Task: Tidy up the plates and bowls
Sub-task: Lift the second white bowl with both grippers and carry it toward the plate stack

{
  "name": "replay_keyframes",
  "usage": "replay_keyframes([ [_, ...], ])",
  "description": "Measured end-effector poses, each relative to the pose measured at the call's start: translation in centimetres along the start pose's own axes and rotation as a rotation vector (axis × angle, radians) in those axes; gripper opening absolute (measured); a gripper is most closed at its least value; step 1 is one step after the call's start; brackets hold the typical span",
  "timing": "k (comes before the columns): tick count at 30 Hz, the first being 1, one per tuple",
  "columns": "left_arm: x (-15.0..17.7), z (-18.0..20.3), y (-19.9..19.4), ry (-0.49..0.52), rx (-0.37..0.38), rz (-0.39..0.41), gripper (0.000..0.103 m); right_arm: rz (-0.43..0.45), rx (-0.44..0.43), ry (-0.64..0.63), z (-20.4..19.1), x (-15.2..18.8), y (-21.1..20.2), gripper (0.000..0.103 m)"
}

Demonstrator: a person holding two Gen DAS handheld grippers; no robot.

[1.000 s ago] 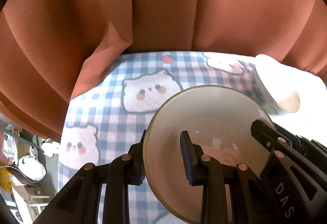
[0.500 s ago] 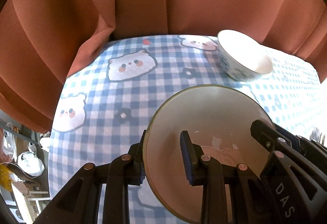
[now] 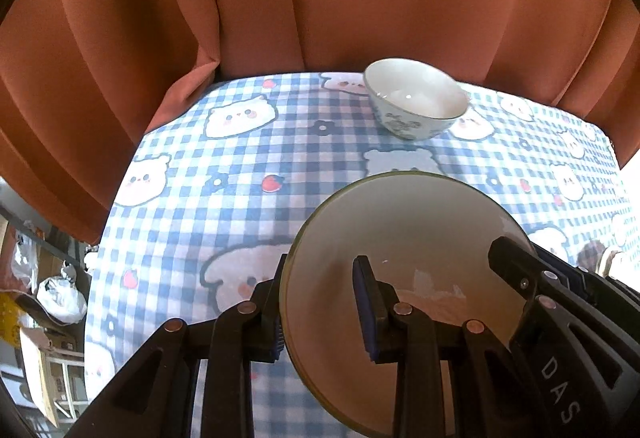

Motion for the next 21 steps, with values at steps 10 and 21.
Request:
replay_keyframes([
  [10,2.3,3.8,-3.6,-0.048,-0.02,0.049,0.028,0.054,-0.037,-0.066,4.0,1.8,-4.2,0.018],
  [21,4.6,8.4,-6.4,-0.068,-0.024,0.092,0.028,0.115,-0.064,-0.117,8.1,3.7,-8.0,0.018],
])
Point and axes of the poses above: each gripper's, at about its wrist camera, not at the fingertips, and y roughly the way its jaws point, z to its right, x to its underside, the point moved 5 cm from there along y, roughly the way its jaws point, and after that the axes turned 12 degrees about -z, right-handed, at the moved point
